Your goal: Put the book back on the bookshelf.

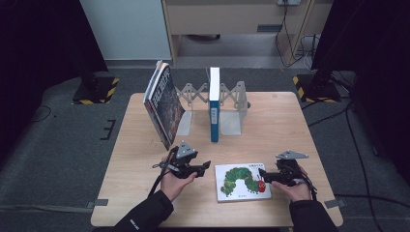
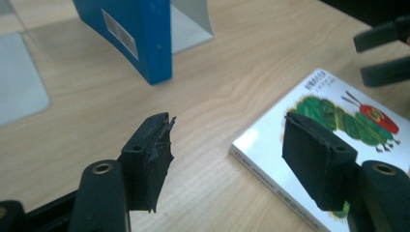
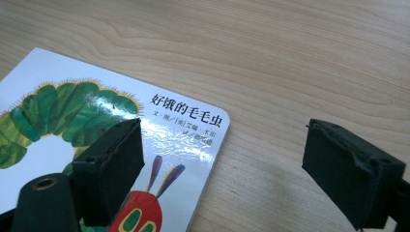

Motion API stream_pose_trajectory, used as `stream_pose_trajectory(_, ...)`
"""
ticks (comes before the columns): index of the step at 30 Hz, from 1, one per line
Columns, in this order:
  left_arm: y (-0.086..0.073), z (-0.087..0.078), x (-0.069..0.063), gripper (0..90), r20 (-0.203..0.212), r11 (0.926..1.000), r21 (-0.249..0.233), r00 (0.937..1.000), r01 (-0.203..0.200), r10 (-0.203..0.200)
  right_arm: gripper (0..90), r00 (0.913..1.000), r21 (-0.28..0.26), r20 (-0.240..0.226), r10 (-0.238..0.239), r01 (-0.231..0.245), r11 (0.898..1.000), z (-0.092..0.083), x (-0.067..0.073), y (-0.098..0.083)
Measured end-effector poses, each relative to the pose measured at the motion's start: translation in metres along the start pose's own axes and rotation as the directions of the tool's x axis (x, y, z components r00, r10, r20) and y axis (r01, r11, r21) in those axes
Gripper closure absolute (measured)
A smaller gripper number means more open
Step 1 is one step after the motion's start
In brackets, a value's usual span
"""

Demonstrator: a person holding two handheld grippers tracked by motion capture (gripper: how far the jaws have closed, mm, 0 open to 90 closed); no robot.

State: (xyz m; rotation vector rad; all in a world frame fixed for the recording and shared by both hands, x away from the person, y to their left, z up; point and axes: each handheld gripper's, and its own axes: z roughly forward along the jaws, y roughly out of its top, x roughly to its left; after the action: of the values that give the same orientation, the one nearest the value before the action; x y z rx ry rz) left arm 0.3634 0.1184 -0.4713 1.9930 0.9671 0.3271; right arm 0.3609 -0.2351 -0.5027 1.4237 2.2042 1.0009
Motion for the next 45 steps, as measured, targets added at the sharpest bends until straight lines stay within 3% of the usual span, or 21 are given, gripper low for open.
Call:
stream_pose_trajectory(7,-0.013,0.014,-0.008,32.2,0.003,0.9984,0.055,0.9999,-0.011,0.010,15.8,0.9997,0.010,-0.020,0.016,-0.016,1.000,-0.001,0.003,-0.001)
stream_pose_trajectory(12,-0.024,0.027,-0.016,31.0,0.047,0.9939,0.110,0.9989,0.001,-0.006,15.6,0.9989,0.025,-0.045,0.009,-0.008,1.000,0.001,0.011,-0.002)
stream_pose_trajectory(18,-0.035,0.040,-0.026,30.0,0.064,0.9879,0.153,0.9979,-0.023,0.014,15.7,0.9978,0.043,-0.066,0.003,0.000,0.999,0.006,0.016,-0.004)
stream_pose_trajectory(20,-0.036,0.042,-0.026,28.5,0.071,0.9881,0.152,0.9974,-0.024,0.013,16.2,0.9974,0.046,-0.072,-0.004,0.007,0.999,0.007,0.016,-0.004)
stream_pose_trajectory(23,-0.038,0.046,-0.026,27.7,0.090,0.9893,0.145,0.9955,0.016,-0.030,19.9,0.9963,0.044,-0.086,0.001,0.003,0.999,0.009,0.018,-0.006)
stream_pose_trajectory(27,-0.042,0.048,-0.024,25.9,0.106,0.9924,0.118,0.9932,0.037,-0.050,22.9,0.9947,0.065,-0.103,-0.001,0.008,0.998,0.012,0.020,-0.007)
stream_pose_trajectory(32,-0.047,0.051,-0.024,23.6,0.119,0.9974,0.067,0.9923,0.028,-0.036,23.8,0.9941,0.085,-0.109,-0.002,0.012,0.996,0.015,0.022,-0.009)
stream_pose_trajectory(38,-0.046,0.052,-0.025,22.4,0.124,0.9973,0.069,0.9917,0.026,-0.034,24.3,0.9945,0.085,-0.105,0.000,0.009,0.996,0.017,0.021,-0.010)
stream_pose_trajectory(41,-0.045,0.054,-0.029,16.2,0.125,0.9968,0.079,0.9921,-0.002,-0.008,24.4,0.9947,0.087,-0.103,0.005,0.004,0.996,0.018,0.021,-0.011)
stream_pose_trajectory(45,-0.045,0.055,-0.030,11.8,0.123,0.9963,0.086,0.9924,-0.005,-0.006,24.7,0.9942,0.085,-0.106,0.017,-0.008,0.996,0.018,0.020,-0.012)
